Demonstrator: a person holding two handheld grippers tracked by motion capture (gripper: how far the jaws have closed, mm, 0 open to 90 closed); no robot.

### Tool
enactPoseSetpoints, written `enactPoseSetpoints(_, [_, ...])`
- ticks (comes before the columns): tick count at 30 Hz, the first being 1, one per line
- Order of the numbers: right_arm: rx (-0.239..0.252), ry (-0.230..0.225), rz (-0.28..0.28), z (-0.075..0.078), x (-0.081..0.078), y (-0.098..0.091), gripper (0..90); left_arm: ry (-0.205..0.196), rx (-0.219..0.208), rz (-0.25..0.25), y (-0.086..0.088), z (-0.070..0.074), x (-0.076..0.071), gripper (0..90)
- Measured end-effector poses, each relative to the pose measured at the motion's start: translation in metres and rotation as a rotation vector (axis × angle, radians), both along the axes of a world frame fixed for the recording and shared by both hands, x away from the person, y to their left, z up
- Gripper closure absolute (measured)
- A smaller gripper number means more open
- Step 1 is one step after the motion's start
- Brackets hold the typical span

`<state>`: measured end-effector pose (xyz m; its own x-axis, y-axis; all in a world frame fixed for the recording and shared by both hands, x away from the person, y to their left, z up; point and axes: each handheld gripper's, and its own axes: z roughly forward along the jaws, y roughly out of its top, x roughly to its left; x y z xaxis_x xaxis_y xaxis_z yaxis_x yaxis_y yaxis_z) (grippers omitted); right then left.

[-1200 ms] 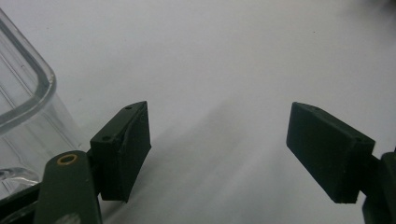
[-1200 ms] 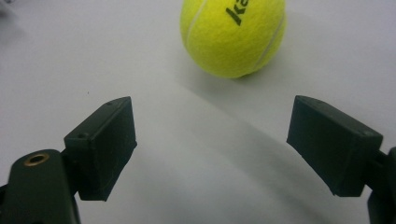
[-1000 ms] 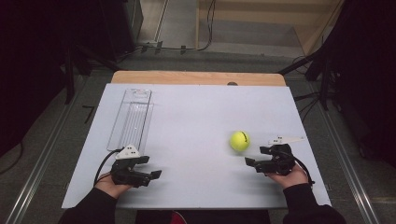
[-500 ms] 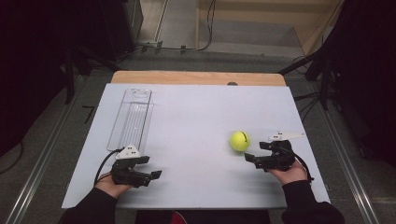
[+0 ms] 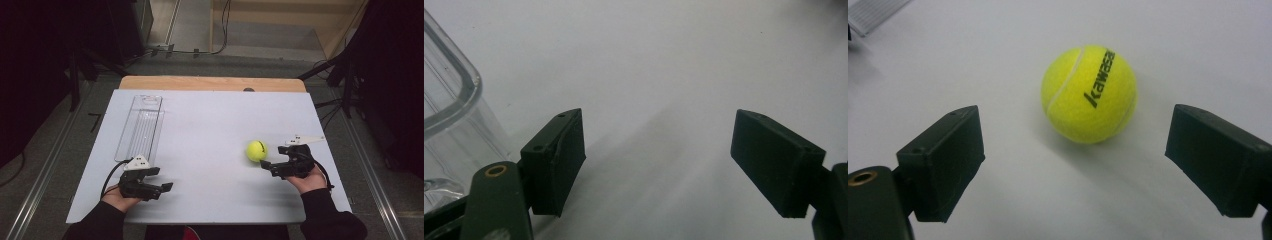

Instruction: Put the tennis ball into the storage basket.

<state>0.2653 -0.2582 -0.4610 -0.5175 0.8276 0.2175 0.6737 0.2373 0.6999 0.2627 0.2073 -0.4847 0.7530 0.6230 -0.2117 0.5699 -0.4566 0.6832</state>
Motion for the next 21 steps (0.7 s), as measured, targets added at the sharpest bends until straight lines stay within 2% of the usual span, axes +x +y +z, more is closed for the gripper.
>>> enactPoseSetpoints(2, [0.002,0.0,-0.002,0.002,0.001,0.0,6.9,0.0,-0.001,-0.001,0.0,0.0,0.0,22.6])
enactPoseSetpoints(3, [0.004,-0.003,-0.005,0.004,0.003,0.001,0.0,0.0,0.0,-0.002,0.0,0.0,0.0,22.6])
enactPoseSetpoints(15, [-0.024,-0.006,-0.006,0.014,0.018,0.011,0.0,0.001,0.001,-0.006,0.0,0.0,0.0,22.7])
enactPoseSetpoints(21, [-0.021,-0.013,-0.007,0.019,0.027,0.013,0.0,0.002,0.004,-0.005,0.0,0.0,0.0,22.6])
